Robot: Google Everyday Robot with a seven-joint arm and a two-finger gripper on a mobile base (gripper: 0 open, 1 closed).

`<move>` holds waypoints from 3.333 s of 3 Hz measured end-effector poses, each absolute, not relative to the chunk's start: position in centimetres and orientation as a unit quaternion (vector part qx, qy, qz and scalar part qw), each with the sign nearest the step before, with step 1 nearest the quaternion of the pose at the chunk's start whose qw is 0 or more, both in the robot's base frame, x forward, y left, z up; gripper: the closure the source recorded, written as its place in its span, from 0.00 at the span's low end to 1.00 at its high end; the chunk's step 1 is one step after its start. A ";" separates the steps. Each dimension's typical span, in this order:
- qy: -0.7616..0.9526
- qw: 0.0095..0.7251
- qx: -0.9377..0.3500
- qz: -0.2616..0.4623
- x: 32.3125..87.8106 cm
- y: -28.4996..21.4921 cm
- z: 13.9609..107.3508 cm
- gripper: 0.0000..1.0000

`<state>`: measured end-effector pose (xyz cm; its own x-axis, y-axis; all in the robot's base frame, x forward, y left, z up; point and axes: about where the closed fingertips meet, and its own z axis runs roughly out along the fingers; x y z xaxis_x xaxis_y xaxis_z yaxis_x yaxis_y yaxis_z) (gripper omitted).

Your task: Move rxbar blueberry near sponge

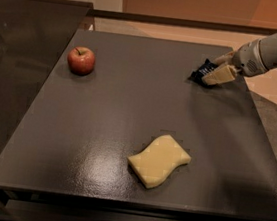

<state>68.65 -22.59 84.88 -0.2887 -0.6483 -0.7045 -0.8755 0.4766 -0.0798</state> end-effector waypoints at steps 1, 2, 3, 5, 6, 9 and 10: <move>0.773 0.350 -0.500 0.175 66.3 -21.3 85.8 1.00; 0.761 0.339 -0.522 0.185 63.3 -19.9 86.4 1.00; 0.750 0.325 -0.543 0.191 60.2 -18.8 86.8 1.00; 0.731 0.284 -0.589 0.195 54.0 -17.1 86.6 1.00; 0.719 0.268 -0.611 0.195 51.4 -16.8 86.4 1.00; 0.673 0.231 -0.672 0.204 45.8 -15.2 86.0 0.61; 0.663 0.227 -0.682 0.210 44.8 -14.7 86.0 0.38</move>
Offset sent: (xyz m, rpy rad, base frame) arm -0.0976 0.0405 0.0257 -0.0051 0.0201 0.1675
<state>44.84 -14.73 86.00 0.0325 -0.8087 -0.5874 -0.9994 -0.0173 -0.0315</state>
